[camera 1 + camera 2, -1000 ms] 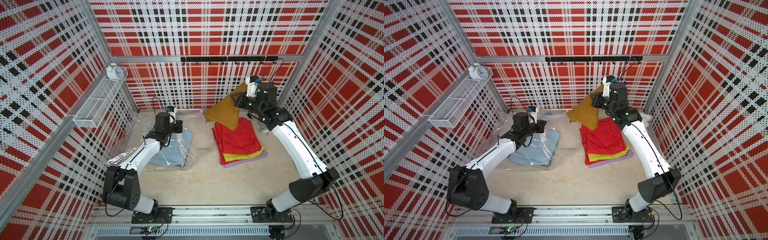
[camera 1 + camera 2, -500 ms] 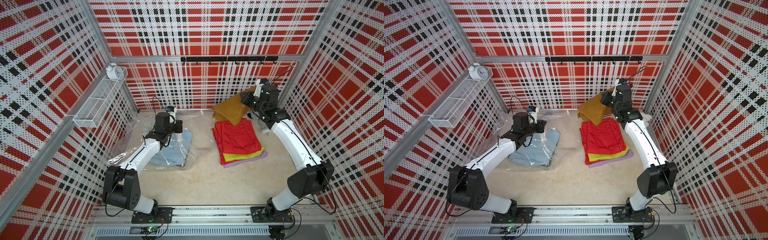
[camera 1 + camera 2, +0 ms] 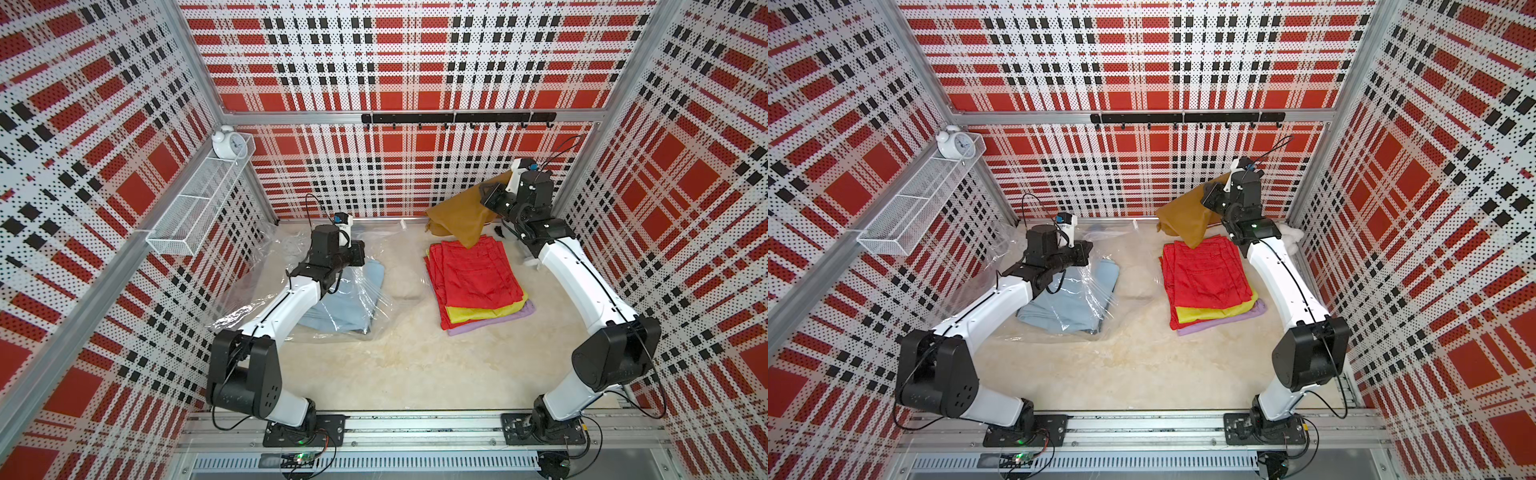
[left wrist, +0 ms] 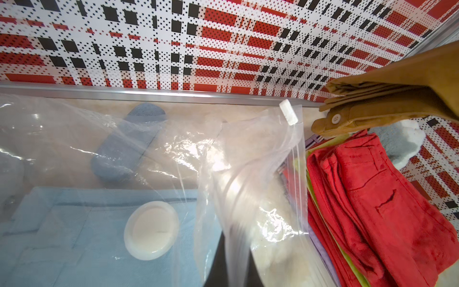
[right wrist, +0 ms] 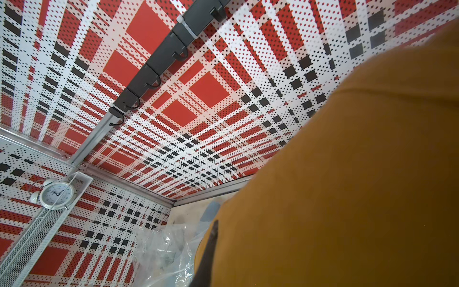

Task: Take the trousers out of the vacuum bag
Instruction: Place the trousers at the center of the board.

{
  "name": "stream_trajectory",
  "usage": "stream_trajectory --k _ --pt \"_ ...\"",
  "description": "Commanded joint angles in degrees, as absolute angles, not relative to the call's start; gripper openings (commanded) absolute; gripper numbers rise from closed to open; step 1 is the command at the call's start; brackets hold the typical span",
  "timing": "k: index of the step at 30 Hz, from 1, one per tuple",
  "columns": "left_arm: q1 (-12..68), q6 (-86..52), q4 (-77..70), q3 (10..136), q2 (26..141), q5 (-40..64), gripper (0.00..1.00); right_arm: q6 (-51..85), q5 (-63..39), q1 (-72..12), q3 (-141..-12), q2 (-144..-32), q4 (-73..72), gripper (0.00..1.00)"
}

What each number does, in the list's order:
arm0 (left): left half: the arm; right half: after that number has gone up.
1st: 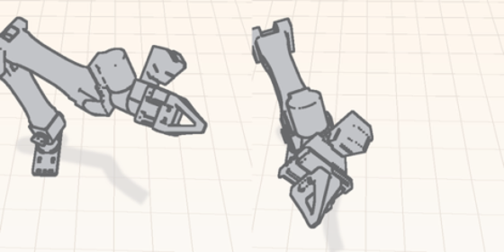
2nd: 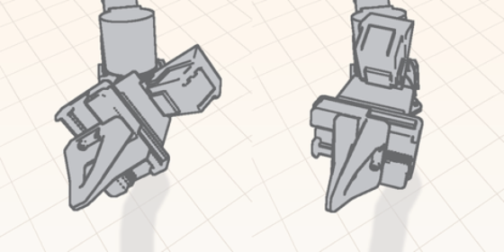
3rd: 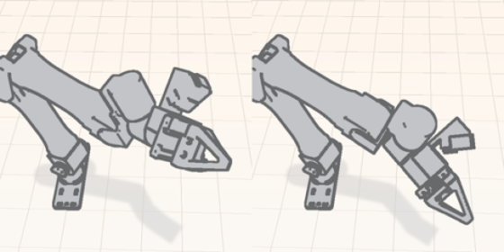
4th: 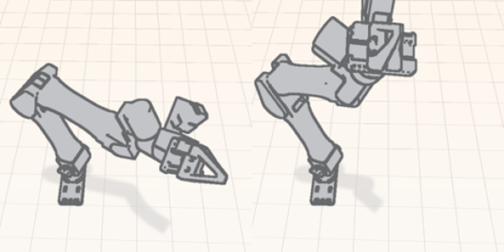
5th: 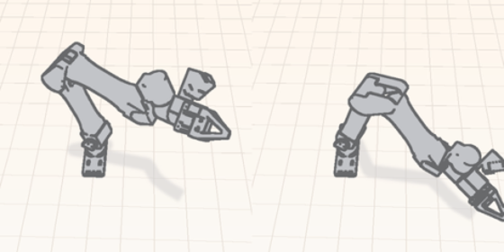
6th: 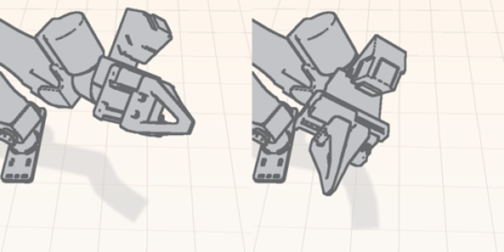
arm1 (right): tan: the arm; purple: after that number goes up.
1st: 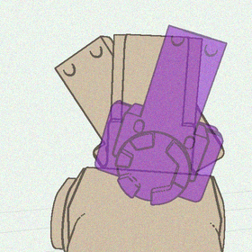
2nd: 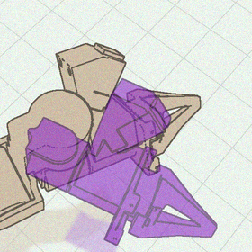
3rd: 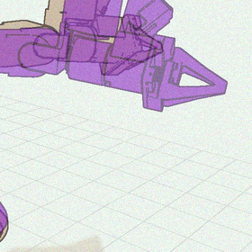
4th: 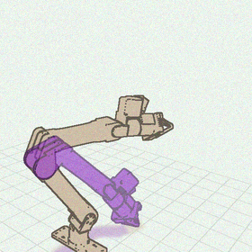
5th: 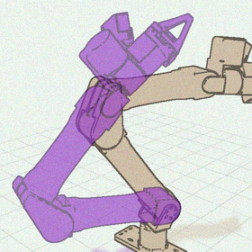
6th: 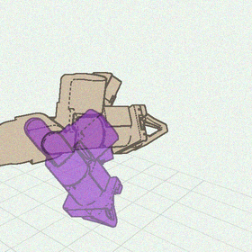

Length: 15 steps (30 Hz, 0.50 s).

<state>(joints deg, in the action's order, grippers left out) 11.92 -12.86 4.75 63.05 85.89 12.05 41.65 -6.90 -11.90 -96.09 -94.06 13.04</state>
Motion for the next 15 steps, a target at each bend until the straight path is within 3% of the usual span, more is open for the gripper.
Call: stream_trajectory --k 1,15 --pt "11.37 -13.01 3.87 63.86 86.29 12.25 0.0 42.25 -6.98 -11.34 -100.81 -93.73 3.34 0.0" --pt "11.35 -13.01 3.96 63.95 86.4 12.22 0.0 45.26 -6.72 -10.99 -81.83 -85.44 -0.93 0.0"
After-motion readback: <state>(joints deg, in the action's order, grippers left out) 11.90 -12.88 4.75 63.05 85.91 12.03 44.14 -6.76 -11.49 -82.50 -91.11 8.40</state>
